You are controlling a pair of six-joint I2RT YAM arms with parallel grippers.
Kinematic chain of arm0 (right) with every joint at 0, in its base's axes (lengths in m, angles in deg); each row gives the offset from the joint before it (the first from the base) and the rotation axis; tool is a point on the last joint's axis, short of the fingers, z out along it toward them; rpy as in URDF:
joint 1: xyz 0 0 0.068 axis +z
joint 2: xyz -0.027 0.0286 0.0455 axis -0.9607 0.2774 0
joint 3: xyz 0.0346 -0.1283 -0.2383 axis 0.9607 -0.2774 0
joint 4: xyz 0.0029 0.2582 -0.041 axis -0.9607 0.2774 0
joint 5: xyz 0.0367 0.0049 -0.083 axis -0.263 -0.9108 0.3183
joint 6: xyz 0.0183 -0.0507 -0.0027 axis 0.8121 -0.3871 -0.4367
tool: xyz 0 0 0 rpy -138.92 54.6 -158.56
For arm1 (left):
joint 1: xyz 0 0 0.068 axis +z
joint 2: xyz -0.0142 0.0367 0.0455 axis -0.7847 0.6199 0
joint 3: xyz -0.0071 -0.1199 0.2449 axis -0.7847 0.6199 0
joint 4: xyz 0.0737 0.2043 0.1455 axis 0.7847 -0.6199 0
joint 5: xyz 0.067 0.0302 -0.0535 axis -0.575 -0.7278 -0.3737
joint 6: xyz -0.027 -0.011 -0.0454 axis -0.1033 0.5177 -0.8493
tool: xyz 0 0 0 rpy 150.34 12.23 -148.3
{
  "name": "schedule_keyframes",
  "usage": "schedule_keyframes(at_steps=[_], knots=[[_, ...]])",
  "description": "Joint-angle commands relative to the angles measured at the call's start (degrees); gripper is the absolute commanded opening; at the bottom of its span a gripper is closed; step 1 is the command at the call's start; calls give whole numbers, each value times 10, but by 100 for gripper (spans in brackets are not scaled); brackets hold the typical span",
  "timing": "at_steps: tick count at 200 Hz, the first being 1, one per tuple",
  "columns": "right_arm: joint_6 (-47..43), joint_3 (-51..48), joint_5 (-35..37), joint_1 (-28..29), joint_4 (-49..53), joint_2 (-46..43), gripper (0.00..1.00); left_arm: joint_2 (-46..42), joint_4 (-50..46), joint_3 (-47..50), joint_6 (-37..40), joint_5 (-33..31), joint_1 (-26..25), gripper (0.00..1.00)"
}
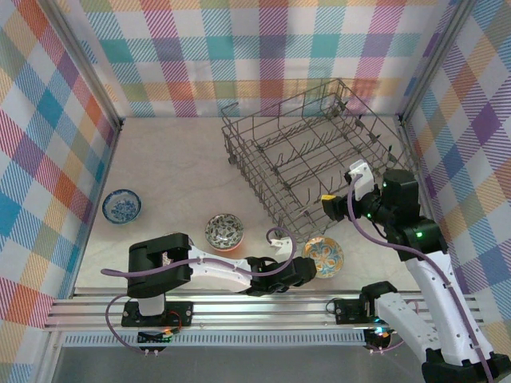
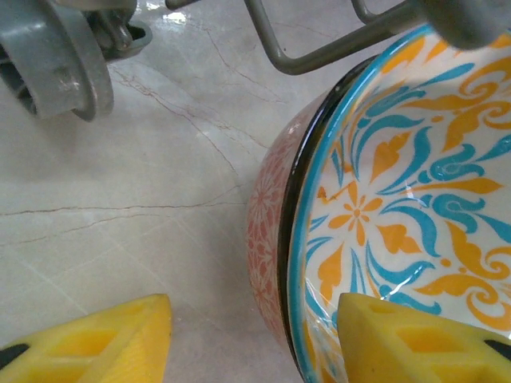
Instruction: Load the bowls into the dish rack
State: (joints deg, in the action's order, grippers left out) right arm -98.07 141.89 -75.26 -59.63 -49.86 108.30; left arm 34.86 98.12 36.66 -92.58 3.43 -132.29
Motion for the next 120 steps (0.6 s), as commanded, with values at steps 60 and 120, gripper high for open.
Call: schedule_keyframes(at_steps=[60, 120], knots=[[7, -6, -15, -1, -19, 4, 88, 15, -40, -27, 17, -11, 3, 43], [7, -3, -17, 0, -20, 10, 88, 24, -37, -44, 18, -3, 3, 32]])
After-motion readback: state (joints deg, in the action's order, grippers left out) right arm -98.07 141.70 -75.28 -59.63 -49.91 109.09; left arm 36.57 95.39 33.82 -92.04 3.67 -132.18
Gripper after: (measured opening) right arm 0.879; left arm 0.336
